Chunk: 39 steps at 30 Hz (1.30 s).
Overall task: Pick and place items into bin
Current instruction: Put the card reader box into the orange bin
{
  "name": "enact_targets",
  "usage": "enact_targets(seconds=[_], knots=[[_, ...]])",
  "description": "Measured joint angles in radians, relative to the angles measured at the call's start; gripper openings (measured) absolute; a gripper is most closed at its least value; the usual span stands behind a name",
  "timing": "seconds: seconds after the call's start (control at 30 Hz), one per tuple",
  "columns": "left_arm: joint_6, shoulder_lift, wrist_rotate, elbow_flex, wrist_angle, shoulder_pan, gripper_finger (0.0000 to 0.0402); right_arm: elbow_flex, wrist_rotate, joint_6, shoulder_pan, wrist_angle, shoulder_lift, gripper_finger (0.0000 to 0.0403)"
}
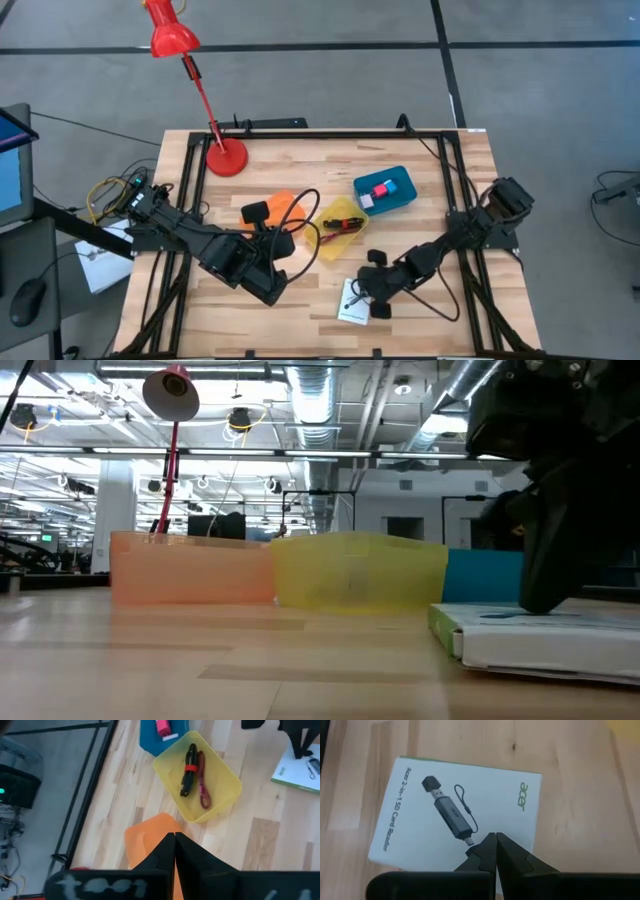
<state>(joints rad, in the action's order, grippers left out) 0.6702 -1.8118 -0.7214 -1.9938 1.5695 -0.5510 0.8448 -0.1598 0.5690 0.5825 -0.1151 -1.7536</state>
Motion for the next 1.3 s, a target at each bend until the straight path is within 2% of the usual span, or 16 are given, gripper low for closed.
enact_targets(seconds=[0.17, 0.3, 0.53, 0.7, 0.83, 0.93, 1.03, 1.13, 1.3], knots=[[-0.082, -0.008, 0.055, 0.002, -0.102, -0.006, 0.0, -0.001, -0.038, 0.095, 0.001, 0.003, -0.001, 0.0], [-0.19, -0.007, 0.09, 0.048, -0.287, -0.012, 0.0, -0.003, -0.106, 0.182, -0.001, 0.006, -0.003, 0.0], [-0.224, -0.008, 0.098, 0.252, -0.613, -0.015, 0.0, -0.005, -0.182, 0.378, -0.01, 0.013, -0.006, 0.0], [-0.258, -0.008, 0.171, 0.477, -0.998, -0.018, 0.0, -0.005, -0.186, 0.497, -0.037, 0.017, -0.006, 0.0], [-0.284, -0.008, 0.246, 0.652, -1.387, -0.004, 0.0, -0.005, -0.197, 0.499, -0.06, 0.022, -0.006, 0.0], [-0.276, -0.008, 0.301, 0.757, -1.603, 0.009, 0.0, -0.005, -0.199, 0.497, -0.072, 0.023, -0.006, 0.0], [-0.239, -0.012, 0.305, 0.823, -1.707, 0.024, 0.0, -0.004, -0.198, 0.496, -0.079, 0.023, -0.006, 0.0], [-0.212, -0.065, 0.314, 0.832, -1.748, 0.038, 0.0, -0.004, -0.185, 0.491, -0.085, 0.027, -0.006, 0.0], [-0.238, -0.219, 0.37, 0.767, -1.828, 0.05, 0.0, -0.004, -0.183, 0.455, -0.087, 0.034, -0.006, 0.0]])
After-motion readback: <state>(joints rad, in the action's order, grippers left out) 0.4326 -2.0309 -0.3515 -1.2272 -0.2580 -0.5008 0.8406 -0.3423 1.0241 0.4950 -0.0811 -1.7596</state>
